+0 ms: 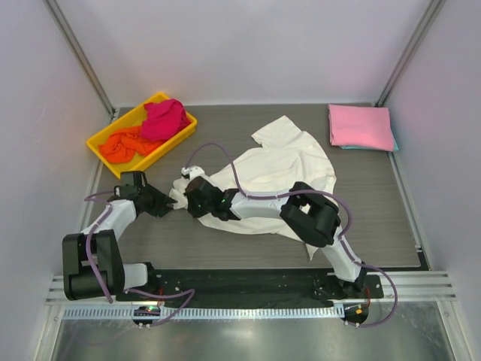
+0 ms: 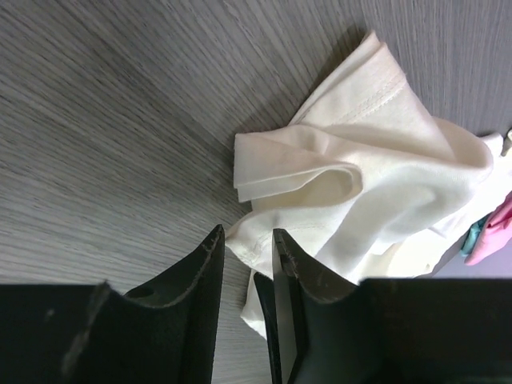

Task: Fold and stack the t-shirts
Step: Flatten the tshirt out

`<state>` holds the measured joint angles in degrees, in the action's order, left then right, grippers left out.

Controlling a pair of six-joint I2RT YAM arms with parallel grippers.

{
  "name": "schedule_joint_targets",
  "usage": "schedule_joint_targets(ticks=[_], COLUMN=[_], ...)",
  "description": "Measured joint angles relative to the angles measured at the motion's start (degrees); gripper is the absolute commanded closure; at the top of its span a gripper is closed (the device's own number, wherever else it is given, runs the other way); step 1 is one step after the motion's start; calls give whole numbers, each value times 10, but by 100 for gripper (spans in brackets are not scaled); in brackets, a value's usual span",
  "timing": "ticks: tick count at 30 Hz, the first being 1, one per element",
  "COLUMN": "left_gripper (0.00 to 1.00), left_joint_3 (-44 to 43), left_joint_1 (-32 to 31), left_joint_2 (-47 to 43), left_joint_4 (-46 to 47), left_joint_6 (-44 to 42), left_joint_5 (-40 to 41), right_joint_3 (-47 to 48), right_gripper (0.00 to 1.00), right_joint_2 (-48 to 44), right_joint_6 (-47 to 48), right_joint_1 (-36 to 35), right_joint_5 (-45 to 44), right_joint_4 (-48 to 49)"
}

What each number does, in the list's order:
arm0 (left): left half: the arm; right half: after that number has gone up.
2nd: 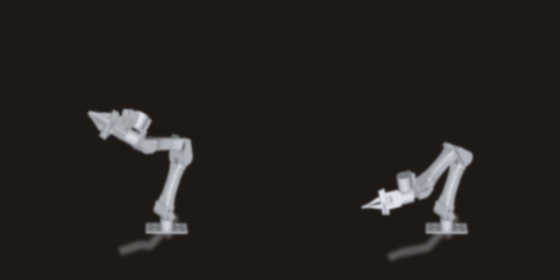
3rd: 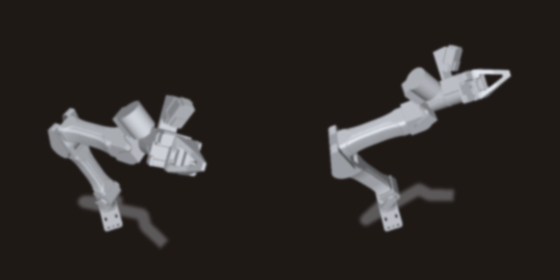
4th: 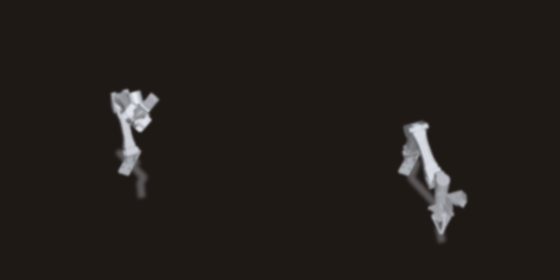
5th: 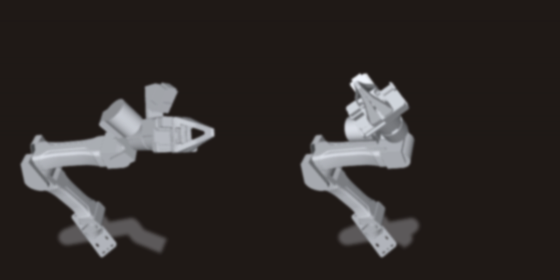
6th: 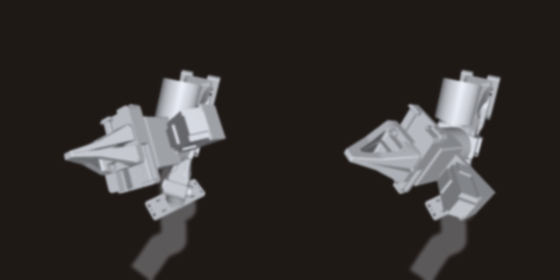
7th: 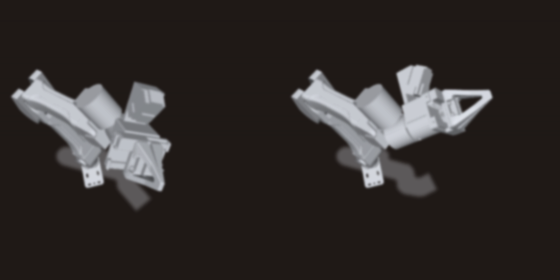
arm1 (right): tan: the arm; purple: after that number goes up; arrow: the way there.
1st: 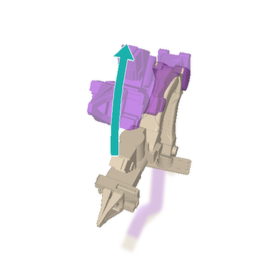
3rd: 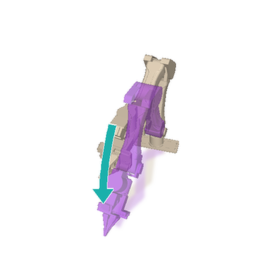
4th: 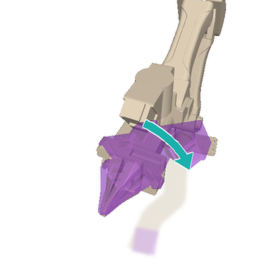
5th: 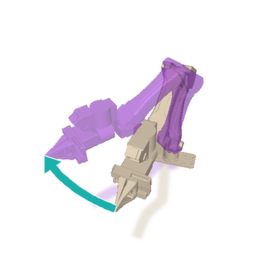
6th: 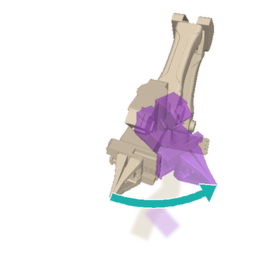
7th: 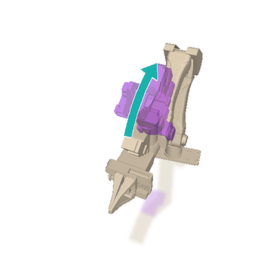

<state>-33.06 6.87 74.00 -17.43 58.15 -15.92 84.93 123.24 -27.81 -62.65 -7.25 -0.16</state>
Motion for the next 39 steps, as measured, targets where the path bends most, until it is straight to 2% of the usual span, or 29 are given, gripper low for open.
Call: schedule_joint_targets(ticks=[9, 21, 39], left_gripper=[53, 53, 50], left_joint_3=[0, 47, 105], left_joint_1=[-14, -23, -24], left_joint_2=[-9, -147, -135], left_joint_4=[-23, -57, -7], left_joint_6=[-10, -13, 37], left_joint_5=[19, 64, 63], right_joint_3=[-14, -25, -52], right_gripper=[99, 99, 99], right_joint_2=[0, 0, 0], right_joint_6=[-28, -108, -184], right_joint_1=[0, 0, 0], right_joint_5=[-1, 19, 56], right_joint_4=[6, 32, 79])
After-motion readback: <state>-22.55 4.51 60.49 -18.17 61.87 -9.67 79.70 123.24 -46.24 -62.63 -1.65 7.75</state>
